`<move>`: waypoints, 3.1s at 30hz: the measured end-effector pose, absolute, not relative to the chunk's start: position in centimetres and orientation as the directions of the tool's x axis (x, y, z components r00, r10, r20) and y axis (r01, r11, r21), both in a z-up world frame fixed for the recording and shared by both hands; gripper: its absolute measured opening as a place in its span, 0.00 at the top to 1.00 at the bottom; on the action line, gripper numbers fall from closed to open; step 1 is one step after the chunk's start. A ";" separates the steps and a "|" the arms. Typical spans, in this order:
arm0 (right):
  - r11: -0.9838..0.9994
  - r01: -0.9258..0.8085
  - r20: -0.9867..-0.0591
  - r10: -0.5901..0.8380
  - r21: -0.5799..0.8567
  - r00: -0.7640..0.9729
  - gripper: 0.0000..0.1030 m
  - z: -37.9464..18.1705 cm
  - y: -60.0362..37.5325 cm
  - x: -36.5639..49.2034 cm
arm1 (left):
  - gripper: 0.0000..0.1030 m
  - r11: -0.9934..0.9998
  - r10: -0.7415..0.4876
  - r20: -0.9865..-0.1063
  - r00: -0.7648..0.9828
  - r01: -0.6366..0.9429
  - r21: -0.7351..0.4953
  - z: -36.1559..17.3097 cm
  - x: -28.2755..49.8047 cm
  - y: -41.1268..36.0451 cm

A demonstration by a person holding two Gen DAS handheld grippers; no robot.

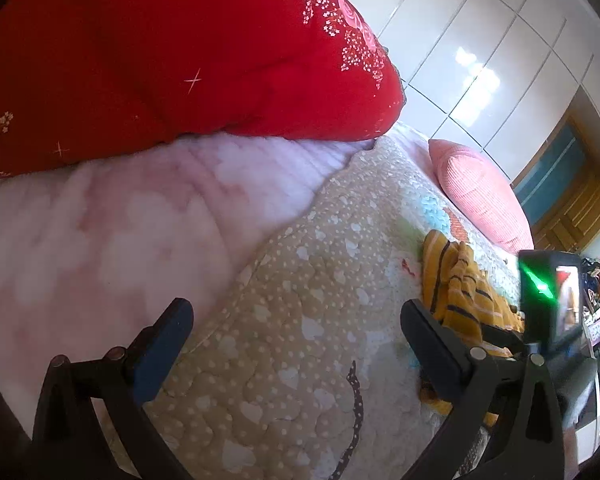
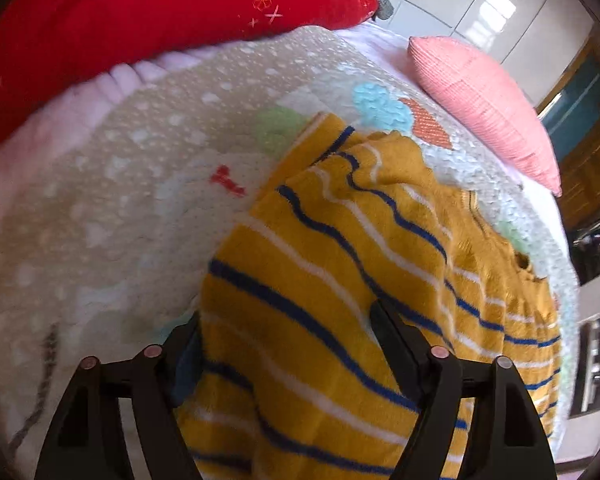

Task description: Fold small clothes

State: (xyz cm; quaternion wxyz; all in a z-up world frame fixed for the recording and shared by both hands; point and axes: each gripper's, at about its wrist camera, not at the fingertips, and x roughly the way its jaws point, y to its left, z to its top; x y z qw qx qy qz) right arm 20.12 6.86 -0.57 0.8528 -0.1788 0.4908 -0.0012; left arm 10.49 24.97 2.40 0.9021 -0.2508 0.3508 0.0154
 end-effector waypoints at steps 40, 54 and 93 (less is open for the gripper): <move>0.996 0.012 -0.783 0.060 0.086 0.619 0.80 8.6 -12.8 16.8 | 0.00 0.916 -0.346 -0.602 0.719 0.119 -0.384 3.5 10.1 12.9; 0.696 0.502 -0.753 0.084 0.513 0.653 0.45 2.1 -36.6 6.0 | 0.00 0.903 -0.390 -0.592 0.705 0.166 -0.397 3.3 10.0 11.2; 0.931 0.339 -0.809 -0.091 0.138 0.580 0.18 6.6 -29.1 14.7 | 0.00 0.918 -0.386 -0.630 0.673 0.214 -0.334 2.5 9.6 8.0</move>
